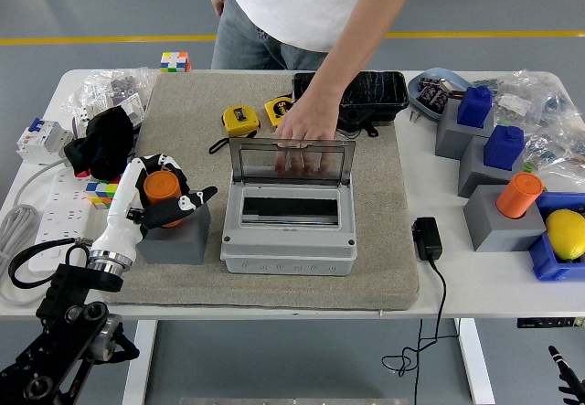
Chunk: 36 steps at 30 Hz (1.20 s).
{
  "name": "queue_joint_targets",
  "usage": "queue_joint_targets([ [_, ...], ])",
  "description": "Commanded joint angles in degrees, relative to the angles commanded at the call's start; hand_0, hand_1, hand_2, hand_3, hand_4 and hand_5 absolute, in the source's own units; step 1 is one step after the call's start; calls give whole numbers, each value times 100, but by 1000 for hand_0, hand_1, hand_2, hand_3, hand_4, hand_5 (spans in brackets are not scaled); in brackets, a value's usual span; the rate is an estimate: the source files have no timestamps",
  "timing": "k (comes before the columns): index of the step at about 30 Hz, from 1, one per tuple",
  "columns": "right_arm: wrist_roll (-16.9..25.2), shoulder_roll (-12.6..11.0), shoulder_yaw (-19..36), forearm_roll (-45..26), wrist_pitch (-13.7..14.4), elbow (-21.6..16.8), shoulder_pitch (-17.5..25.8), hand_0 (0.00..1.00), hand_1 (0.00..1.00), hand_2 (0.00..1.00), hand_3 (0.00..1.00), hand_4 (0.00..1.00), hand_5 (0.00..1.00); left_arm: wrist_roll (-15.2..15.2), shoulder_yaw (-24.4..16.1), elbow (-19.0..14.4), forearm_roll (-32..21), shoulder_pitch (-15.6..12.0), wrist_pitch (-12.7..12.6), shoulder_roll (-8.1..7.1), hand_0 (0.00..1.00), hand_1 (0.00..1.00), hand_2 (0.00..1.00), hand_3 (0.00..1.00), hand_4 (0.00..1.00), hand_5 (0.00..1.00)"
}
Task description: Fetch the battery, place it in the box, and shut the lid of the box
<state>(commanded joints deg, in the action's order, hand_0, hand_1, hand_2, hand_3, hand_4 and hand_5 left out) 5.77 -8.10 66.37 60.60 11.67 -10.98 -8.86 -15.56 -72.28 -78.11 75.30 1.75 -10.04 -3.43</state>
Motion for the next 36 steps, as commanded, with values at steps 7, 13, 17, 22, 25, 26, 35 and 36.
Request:
queue_joint_targets([
  [7, -3, 0, -18, -7, -3, 5, 11, 819, 811, 776, 809, 998, 998, -3, 31, -274, -26, 2, -121, -42, 114, 41, 81, 56, 998, 52],
  [13, -2, -11, -13, 0, -3, 0, -10, 819, 811, 776, 809, 998, 998, 214, 39, -741, 214, 65, -252, -130, 105, 33, 71, 45, 998, 89],
  [17, -3, -35, 34, 24, -6, 9, -20, 819, 812, 776, 809, 998, 998, 372, 164, -1088, 613, 226, -431, -307, 94, 20, 61, 34, 998, 102],
  [22, -2, -48, 87, 55, -7, 12, -26, 819, 811, 776, 809, 998, 998, 601, 485, -1516, 1473, 511, -801, -549, 67, 2, 44, 6, 998, 151],
  [25, -2, -53, 111, 69, -7, 5, -40, 819, 811, 776, 809, 998, 998, 804, 778, -1713, 2170, 691, -994, -672, 67, 2, 44, 6, 998, 151],
  [26, -2, -54, 123, 75, -6, 7, -44, 819, 811, 776, 809, 998, 998, 910, 885, -1774, 2394, 753, -1060, -703, 67, 2, 44, 6, 998, 151],
  [35, -8, -94, 189, 110, -10, 39, -51, 818, 811, 776, 809, 998, 998, 1667, 1906, -1759, 4554, 1359, -1117, -808, 44, 2, 32, 2, 998, 183],
  [36, -8, -100, 185, 109, -11, 42, -54, 818, 811, 776, 809, 998, 998, 1707, 2014, -1694, 4777, 1424, -1118, -803, 44, 2, 32, 2, 998, 183],
])
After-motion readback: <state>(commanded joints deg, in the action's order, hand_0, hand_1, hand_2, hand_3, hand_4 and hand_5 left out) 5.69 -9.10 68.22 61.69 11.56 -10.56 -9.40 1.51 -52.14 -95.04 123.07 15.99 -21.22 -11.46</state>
